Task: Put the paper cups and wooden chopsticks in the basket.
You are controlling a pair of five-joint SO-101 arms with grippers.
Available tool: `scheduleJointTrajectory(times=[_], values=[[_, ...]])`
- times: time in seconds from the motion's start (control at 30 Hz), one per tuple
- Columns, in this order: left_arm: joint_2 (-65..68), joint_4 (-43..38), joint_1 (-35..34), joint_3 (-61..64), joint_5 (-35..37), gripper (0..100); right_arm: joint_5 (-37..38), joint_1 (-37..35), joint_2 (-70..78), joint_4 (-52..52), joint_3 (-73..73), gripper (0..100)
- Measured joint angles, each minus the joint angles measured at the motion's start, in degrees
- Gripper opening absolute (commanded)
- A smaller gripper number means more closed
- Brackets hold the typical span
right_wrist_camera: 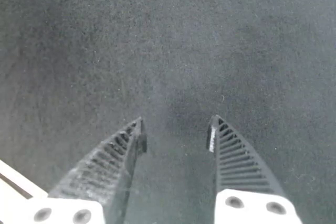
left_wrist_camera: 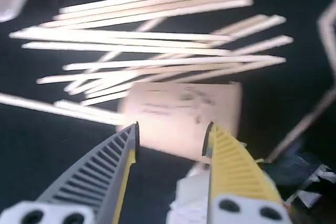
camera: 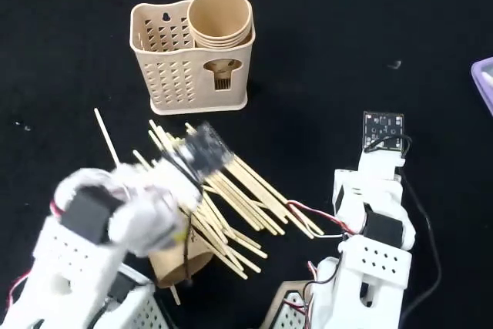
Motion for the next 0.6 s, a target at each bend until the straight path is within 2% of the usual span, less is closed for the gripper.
scheduleJointTrajectory(times=[0.13, 0.3, 0.47, 0.6], values=[[-4.9, 0.3, 11.0, 4.9, 6.8, 23, 0.0, 0.0, 0.0, 0.0, 0.0, 19.4], [-6.9, 0.3, 12.6, 5.3, 7.7, 23, 0.0, 0.0, 0.0, 0.0, 0.0, 19.4], [-4.0, 0.3, 12.5, 6.2, 1.3, 23, 0.0, 0.0, 0.0, 0.0, 0.0, 19.4], [2.5, 0.0, 7.1, 7.4, -5.9, 22, 0.0, 0.0, 0.0, 0.0, 0.0, 19.4]])
